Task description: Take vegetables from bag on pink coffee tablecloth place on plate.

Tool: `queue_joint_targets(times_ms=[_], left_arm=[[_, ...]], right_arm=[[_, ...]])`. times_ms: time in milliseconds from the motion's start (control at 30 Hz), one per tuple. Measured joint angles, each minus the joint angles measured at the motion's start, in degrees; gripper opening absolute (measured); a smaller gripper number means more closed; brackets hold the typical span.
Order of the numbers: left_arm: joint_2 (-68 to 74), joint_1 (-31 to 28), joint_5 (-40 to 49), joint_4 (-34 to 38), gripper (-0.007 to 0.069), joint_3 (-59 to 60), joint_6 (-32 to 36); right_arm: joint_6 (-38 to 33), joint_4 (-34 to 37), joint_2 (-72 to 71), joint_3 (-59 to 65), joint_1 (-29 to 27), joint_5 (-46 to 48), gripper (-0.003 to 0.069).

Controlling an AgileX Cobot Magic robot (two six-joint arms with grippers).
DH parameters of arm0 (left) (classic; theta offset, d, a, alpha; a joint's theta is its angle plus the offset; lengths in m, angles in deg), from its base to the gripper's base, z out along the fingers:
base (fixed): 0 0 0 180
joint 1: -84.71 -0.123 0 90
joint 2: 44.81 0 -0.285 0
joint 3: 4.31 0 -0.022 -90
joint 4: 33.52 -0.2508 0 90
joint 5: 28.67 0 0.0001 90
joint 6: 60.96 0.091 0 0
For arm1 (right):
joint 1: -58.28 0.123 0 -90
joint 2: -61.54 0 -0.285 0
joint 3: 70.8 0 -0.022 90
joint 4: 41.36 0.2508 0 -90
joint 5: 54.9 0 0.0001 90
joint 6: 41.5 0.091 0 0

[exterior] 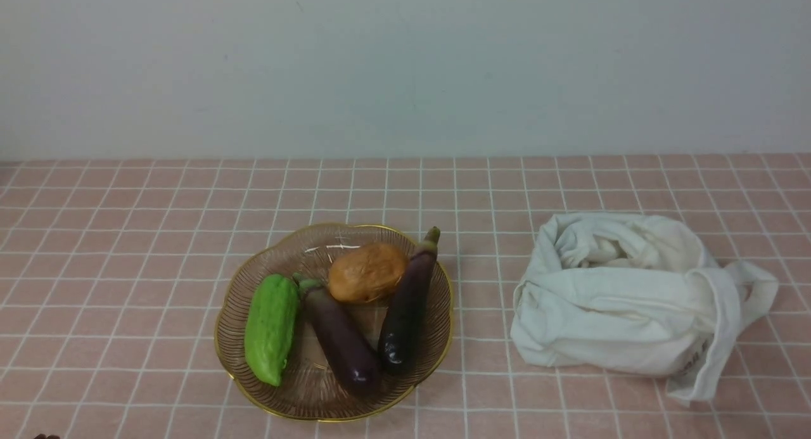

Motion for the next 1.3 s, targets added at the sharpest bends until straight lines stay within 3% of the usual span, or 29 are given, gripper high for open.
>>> queue_joint_targets(times_ms=[1300], left_arm=[[0.00, 0.00, 0.00, 0.00, -0.0005, 0.00, 0.00]], right_arm=[[0.94, 0.18, 0.00, 0.00, -0.07, 0.00, -0.0015]])
